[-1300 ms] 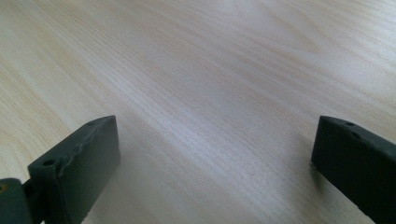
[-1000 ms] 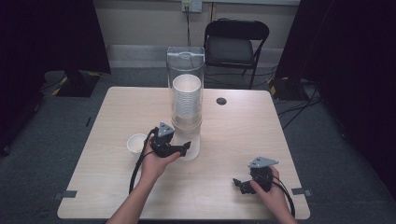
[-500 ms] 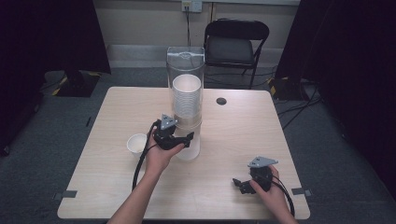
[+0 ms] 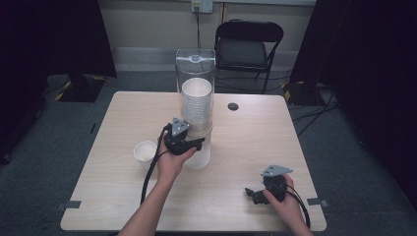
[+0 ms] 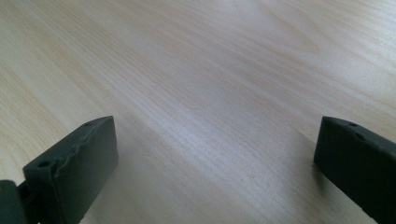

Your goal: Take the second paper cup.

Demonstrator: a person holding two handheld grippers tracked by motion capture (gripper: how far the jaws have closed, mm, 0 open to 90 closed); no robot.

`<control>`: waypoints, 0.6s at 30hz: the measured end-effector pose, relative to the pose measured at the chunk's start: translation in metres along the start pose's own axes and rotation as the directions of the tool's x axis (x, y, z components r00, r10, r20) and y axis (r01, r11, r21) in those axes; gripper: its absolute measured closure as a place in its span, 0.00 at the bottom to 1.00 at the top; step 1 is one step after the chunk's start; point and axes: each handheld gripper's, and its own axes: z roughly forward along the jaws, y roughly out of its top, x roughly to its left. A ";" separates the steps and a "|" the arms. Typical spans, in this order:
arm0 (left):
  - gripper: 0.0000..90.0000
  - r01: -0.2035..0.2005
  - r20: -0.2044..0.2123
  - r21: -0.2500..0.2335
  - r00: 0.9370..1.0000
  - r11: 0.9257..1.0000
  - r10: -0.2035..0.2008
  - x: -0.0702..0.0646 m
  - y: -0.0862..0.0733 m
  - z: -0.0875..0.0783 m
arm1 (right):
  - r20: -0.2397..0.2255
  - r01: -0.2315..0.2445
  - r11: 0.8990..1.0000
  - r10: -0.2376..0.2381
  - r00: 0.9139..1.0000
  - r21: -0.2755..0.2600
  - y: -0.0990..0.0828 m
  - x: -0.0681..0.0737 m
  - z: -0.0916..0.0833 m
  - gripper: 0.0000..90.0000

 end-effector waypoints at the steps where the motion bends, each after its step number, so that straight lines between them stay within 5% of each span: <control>1: 0.37 -0.004 -0.001 0.003 1.000 1.000 0.004 0.000 0.000 0.000 | 0.000 0.000 1.000 0.000 1.000 0.000 0.000 0.000 0.000 0.00; 6: 0.39 -0.037 -0.010 0.007 0.999 0.999 0.037 -0.001 -0.003 -0.002 | 0.000 0.000 1.000 0.000 1.000 0.000 0.000 0.000 0.000 0.00; 11: 0.39 -0.022 -0.018 -0.018 1.000 1.000 0.022 -0.003 -0.006 -0.001 | 0.000 0.000 1.000 0.000 1.000 0.000 0.000 0.000 0.000 0.00; 18: 0.39 -0.039 -0.039 0.017 0.998 0.999 0.040 -0.006 -0.004 -0.001 | 0.002 0.002 1.000 -0.002 1.000 -0.001 0.000 0.000 0.000 0.00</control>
